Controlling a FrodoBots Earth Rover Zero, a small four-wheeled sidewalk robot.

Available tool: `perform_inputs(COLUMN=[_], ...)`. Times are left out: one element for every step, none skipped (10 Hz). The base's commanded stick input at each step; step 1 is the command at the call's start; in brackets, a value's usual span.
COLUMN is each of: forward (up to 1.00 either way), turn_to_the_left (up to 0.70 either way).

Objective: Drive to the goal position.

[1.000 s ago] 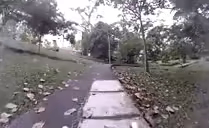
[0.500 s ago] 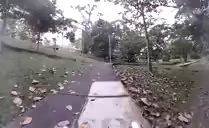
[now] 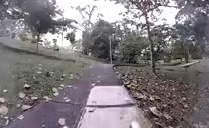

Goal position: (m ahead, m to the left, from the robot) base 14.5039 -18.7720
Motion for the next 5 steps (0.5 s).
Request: perform_inputs(forward=[0.7, 0.7, 0.7, 0.7, 0.7], turn_to_the_left=[0.0, 0.0, 0.0, 0.0, 0.0])
